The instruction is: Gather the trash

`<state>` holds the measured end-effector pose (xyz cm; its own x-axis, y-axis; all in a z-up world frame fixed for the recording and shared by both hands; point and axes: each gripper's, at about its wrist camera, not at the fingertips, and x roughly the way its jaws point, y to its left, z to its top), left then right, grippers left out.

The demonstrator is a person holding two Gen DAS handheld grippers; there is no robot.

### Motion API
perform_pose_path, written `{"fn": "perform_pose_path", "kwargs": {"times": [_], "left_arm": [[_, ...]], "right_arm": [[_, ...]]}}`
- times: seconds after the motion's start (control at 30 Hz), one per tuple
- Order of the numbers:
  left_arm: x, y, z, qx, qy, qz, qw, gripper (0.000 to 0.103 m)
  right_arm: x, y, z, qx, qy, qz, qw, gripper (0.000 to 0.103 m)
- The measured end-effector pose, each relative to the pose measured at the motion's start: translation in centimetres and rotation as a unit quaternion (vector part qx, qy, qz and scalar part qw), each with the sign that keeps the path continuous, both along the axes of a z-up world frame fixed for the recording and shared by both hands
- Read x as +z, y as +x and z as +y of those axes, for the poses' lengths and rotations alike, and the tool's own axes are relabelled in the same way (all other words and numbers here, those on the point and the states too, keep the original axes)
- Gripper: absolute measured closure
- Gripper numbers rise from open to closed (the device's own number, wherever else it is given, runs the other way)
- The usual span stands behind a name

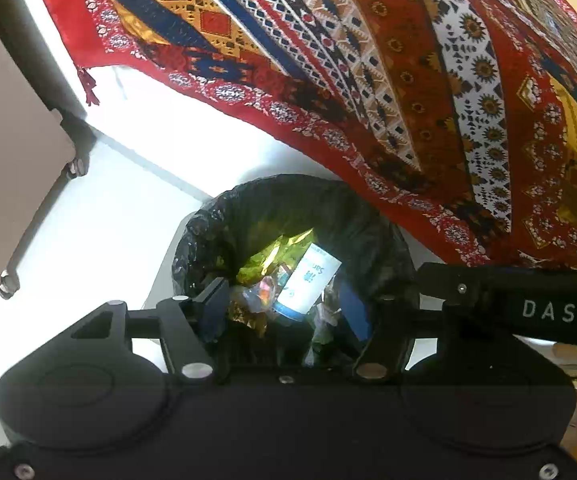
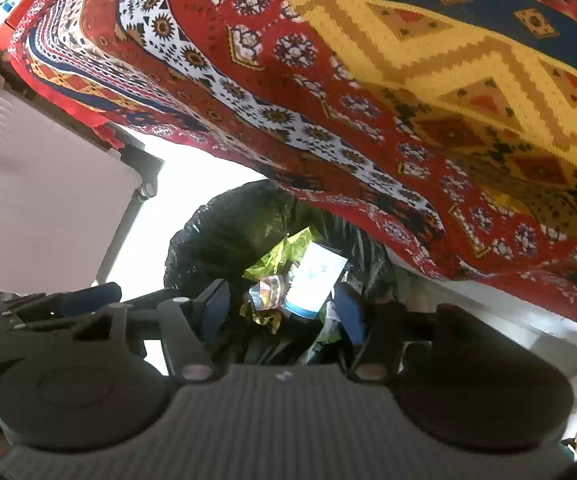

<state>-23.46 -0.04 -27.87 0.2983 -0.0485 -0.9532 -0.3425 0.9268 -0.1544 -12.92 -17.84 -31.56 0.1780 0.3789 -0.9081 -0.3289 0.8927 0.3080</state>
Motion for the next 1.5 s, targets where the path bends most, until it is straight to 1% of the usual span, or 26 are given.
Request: {"fn": "perform_pose_path", "kwargs": {"times": [0.13, 0.3, 0.43, 0.6, 0.73, 1.0, 1.5], "left_arm": [[-0.11, 0.28, -0.36, -0.001, 0.012, 0.007, 0.9999, 0.042], [-0.16, 0.40, -0.48, -0.001, 0.019, 0.012, 0.9998, 0.040], [-0.14, 0.36, -0.42, 0.002, 0.027, 0.015, 0.9995, 0.036], [-0.17, 0.26, -0.33, 0.005, 0.033, 0.018, 0.9993, 0.035], [-0.28, 0.22, -0.30, 0.010, 0.039, 0.026, 0.9989, 0.028], [-0.58, 0.27, -0.47, 0.003, 0.042, 0.033, 0.9986, 0.028], [-0.55, 0.36, -0.45, -0.002, 0.044, 0.031, 0.9986, 0.028]], "right_arm": [[-0.12, -0.06, -0.07, -0.001, -0.003, 0.000, 1.000, 0.028], [-0.17, -0.06, -0.11, 0.001, -0.005, 0.001, 1.000, 0.028], [-0.06, -0.22, 0.00, 0.002, -0.007, 0.001, 1.000, 0.027], [0.04, -0.41, 0.36, 0.006, -0.009, 0.001, 1.000, 0.027], [0.05, -0.43, 0.41, 0.007, -0.010, 0.001, 1.000, 0.027], [-0.09, -0.46, 0.23, 0.008, -0.013, 0.003, 1.000, 0.027], [-0.23, -0.50, 0.15, 0.009, -0.018, 0.003, 1.000, 0.027]]}}
